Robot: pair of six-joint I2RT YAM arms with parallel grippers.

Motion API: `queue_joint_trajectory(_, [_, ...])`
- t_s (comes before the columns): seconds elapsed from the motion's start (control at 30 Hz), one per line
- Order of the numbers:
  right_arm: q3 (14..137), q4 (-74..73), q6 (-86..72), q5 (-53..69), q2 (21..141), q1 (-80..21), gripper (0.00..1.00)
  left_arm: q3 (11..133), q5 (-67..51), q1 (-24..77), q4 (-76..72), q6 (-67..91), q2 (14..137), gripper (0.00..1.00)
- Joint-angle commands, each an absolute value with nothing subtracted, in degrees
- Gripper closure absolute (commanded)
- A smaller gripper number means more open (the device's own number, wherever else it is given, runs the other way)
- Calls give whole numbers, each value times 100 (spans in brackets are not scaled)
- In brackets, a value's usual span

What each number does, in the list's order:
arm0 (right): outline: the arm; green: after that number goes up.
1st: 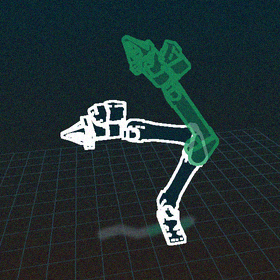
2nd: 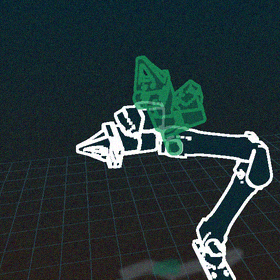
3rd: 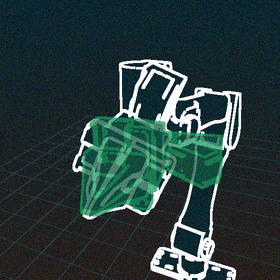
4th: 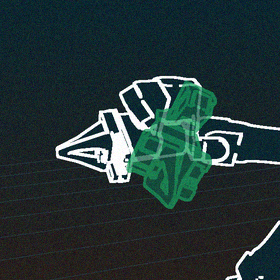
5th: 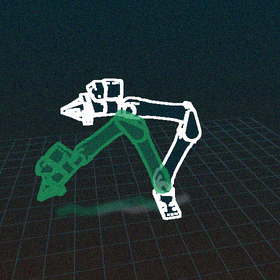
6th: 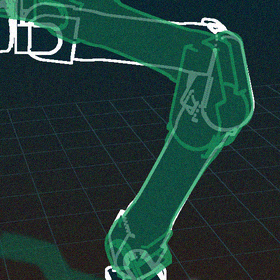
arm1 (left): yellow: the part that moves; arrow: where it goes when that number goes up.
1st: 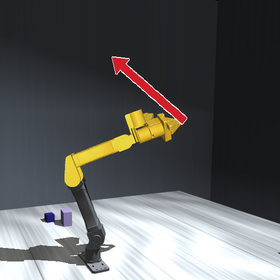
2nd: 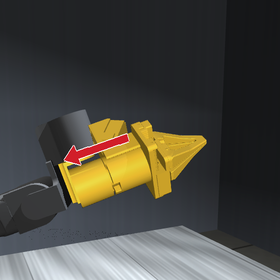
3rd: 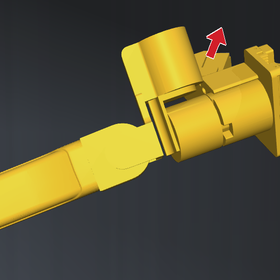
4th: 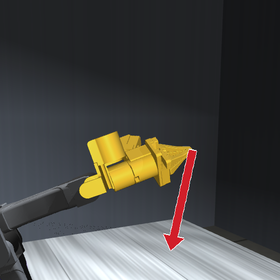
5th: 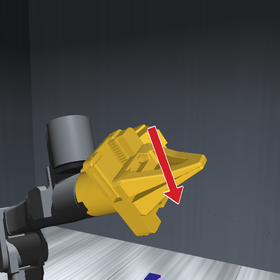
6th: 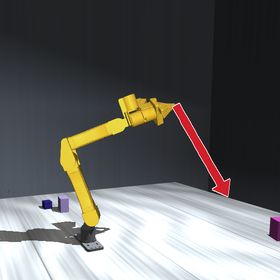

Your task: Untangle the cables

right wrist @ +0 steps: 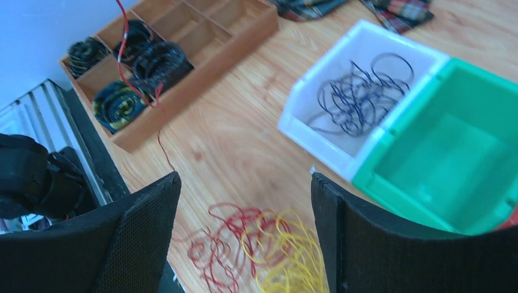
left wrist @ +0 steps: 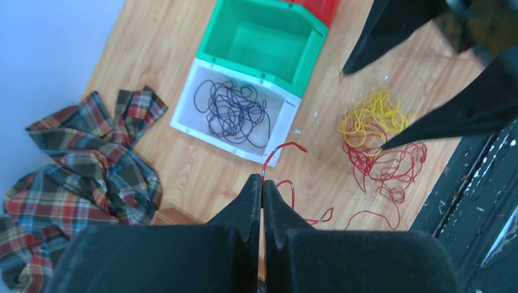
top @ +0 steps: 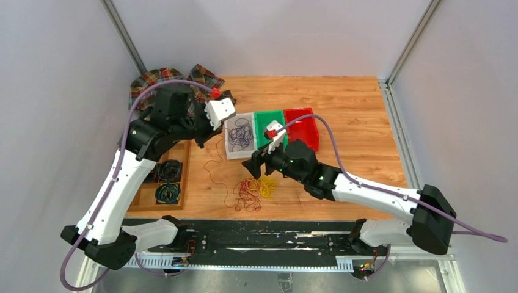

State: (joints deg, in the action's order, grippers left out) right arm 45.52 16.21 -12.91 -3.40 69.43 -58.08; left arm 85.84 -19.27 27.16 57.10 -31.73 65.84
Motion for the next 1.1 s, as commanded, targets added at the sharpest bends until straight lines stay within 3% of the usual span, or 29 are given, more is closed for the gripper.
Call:
queue_joint_trajectory(0.0, [4988,2466,-1284,14,7499,-6042,22,9167,-2159,2742,5867,-2830,6472,100])
queue_joint_trajectory(0.4, [4878,3005,-1687,739,8569,-6480,22,9737,-1885,2742,5862,-2970,6342,100])
queue_joint_trajectory(0.67, [5033,3112,-2016,907,9288,-6513,32,9702,-1792,2742,5862,-3039,6303,100])
queue_joint_trajectory(0.77, [5240,2990,-2067,915,9575,-6512,48,9699,-1697,2742,5862,-3103,6285,100])
queue_joint_trajectory(0.9, [5298,2652,-1944,583,9322,-6506,94,9402,-1500,2742,5862,-3322,6134,100])
queue_joint_trajectory(0.93, [5285,2534,-1884,446,9172,-6500,99,9240,-1444,2742,5858,-3408,6074,99])
queue_joint_trajectory(1.07, [5085,2269,-1704,155,8383,-6374,99,8351,-1268,2742,5845,-3696,5859,98])
